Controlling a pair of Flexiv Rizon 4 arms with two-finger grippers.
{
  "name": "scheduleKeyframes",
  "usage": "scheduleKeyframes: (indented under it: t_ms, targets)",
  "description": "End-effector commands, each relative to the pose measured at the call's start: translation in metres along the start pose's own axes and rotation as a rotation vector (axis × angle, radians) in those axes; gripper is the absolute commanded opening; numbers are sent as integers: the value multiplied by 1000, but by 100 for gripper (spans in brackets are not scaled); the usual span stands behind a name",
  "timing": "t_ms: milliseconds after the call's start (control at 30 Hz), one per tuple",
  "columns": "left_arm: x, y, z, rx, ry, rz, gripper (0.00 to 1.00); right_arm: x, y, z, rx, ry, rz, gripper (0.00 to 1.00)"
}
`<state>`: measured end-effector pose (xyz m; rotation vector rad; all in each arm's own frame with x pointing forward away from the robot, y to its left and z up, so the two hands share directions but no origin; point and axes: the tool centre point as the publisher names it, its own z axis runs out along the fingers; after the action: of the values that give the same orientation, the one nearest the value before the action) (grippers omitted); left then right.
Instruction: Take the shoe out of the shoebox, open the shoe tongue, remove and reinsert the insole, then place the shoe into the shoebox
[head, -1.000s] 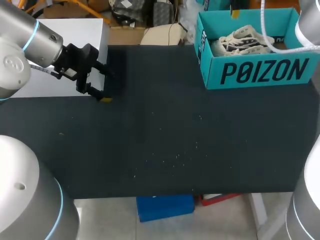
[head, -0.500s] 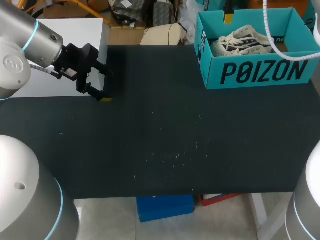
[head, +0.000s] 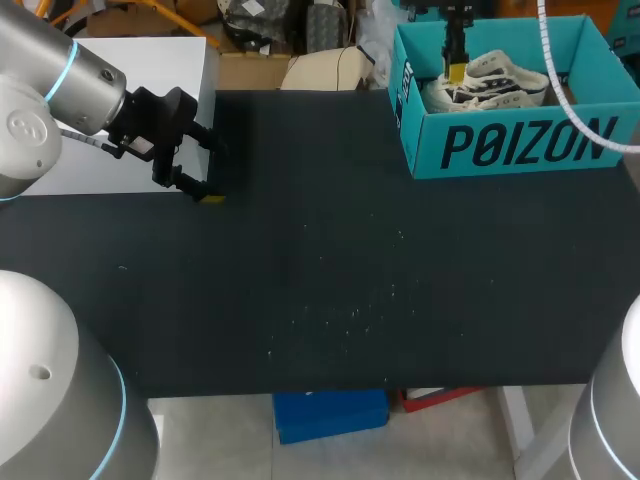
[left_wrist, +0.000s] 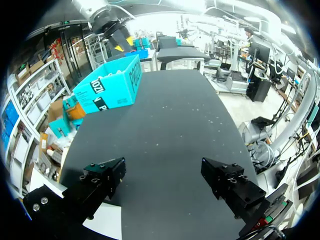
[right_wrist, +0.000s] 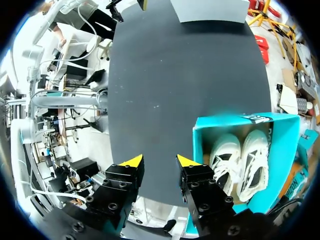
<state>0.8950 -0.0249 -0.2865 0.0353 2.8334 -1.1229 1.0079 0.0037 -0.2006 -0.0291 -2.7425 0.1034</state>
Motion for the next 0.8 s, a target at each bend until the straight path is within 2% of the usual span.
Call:
scheduleKeyframes:
  t_ms: [33, 167, 233, 500, 533, 567, 633, 800]
  targets:
    - [1, 1, 1, 1, -4, 1, 100, 20, 3, 17, -25, -720, 1, 38]
    - [1, 1, 1, 1, -4, 1, 100, 30, 13, 28, -45, -749, -16, 44]
    - [1, 1, 1, 1, -4, 1, 100, 34, 18, 35, -59, -739, -18, 43]
    - [1, 1, 1, 1, -4, 1, 100, 53, 46, 65, -71, -632, -25, 46]
    - [1, 1, 1, 1, -4, 1, 100, 58, 51, 69, -78, -606, -16, 65]
    - [1, 1, 1, 1, -4, 1, 100, 61, 53, 73, -96, -584, -7, 98]
    - [1, 1, 1, 1, -4, 1, 100, 66, 59, 79, -132, -490, -33, 100]
    - [1, 1, 1, 1, -4, 1, 100, 66, 59, 79, -132, -490, -33, 100]
